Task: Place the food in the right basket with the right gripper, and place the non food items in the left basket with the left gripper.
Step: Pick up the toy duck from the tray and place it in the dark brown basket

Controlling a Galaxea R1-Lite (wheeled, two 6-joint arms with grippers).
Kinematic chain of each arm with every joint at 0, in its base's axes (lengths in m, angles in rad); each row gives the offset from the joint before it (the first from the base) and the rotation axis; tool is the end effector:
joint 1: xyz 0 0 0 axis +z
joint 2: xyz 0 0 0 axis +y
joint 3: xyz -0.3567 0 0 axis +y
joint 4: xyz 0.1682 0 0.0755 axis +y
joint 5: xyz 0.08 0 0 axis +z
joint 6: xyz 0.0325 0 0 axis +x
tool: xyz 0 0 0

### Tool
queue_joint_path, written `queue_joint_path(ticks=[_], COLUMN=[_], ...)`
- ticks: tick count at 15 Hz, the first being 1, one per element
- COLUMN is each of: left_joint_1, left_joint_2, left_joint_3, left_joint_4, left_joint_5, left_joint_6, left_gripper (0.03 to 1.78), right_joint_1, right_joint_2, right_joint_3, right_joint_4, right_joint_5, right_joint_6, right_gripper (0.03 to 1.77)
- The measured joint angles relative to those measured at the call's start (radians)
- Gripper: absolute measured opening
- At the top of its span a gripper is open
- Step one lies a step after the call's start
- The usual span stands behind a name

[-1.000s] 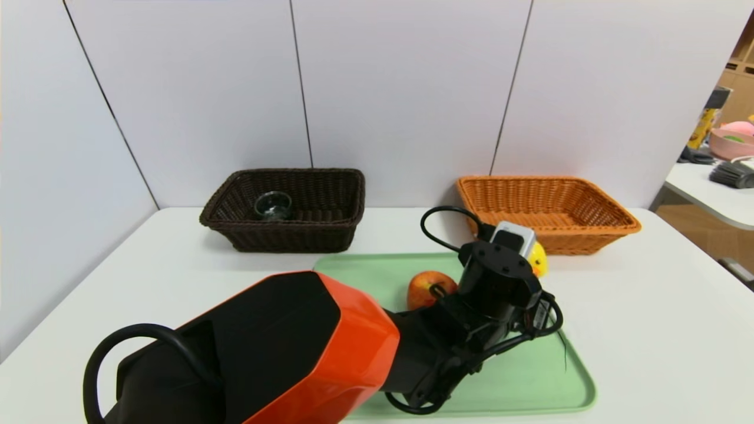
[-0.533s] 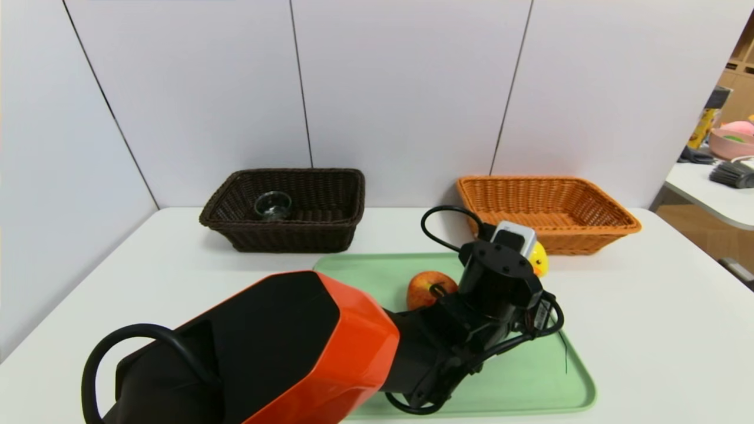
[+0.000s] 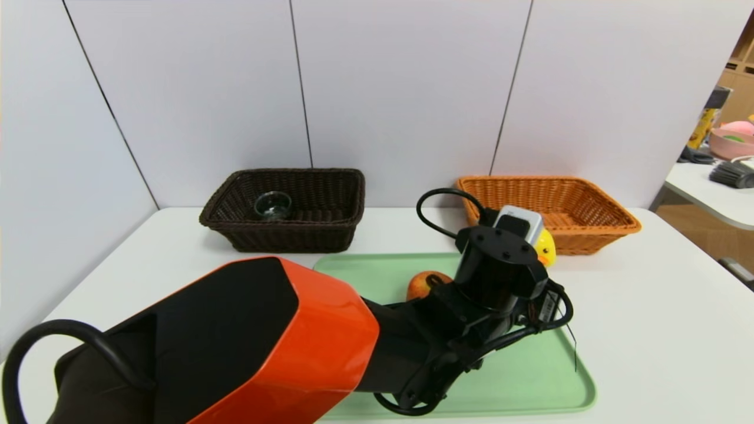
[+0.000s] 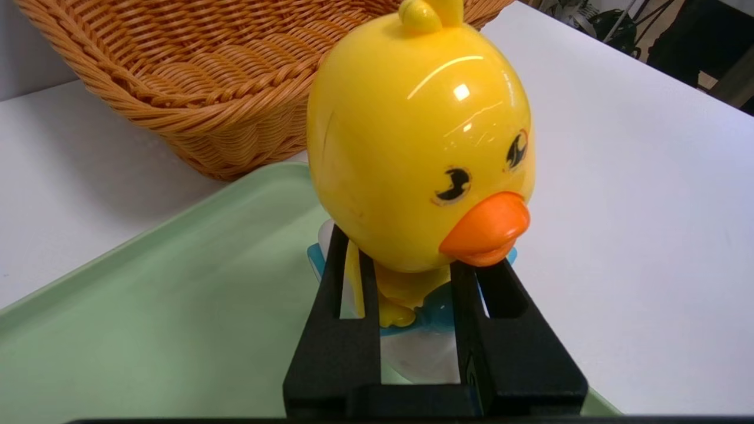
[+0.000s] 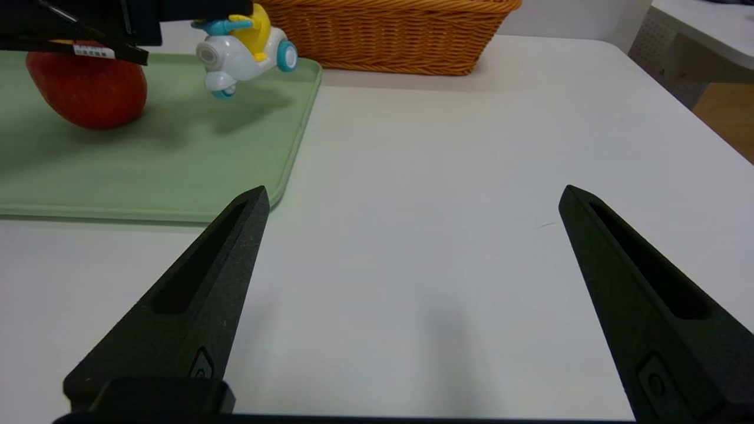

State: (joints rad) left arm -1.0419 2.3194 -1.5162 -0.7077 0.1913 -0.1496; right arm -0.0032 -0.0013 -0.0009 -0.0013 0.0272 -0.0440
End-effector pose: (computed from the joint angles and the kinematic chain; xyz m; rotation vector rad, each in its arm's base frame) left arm 0.2704 -0.4504 0.1821 -0.0835 0.1436 -0.8417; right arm -0.0762 0.0011 0.0758 -0.0441 -0.0040 0.0239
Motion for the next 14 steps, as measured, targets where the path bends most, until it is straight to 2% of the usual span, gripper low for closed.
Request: queue_joint_path(ticks=[3,7,9,14], left_joint_1=[-0.005,0.029,0.084,0.270], left_joint_2=[-0.076,-0.205,-0.262,-0.347], left_joint_3=[0.031,0.046,0.061,0.113], left_joint_4=[0.028,0.162,0.205,0.205], left_joint_5=[-0.001,0.000,0.001,0.002], left_joint_6=[0.021,0.048,0.076,0.103], left_gripper=[0.36,0.36,0.36,0.36], right_joint_1=[0.000,0.000,0.000,0.000], right_joint_2=[0.000,0.000,0.000,0.000], right_joint_3=[0.000,0.000,0.000,0.000], right_joint_4=[0.000,0.000,0.000,0.000], right_joint_5=[0.000,0.000,0.000,0.000], right_joint_6=[0.000,0.000,0.000,0.000], right_gripper=[1.70,1.70,1.70,1.70])
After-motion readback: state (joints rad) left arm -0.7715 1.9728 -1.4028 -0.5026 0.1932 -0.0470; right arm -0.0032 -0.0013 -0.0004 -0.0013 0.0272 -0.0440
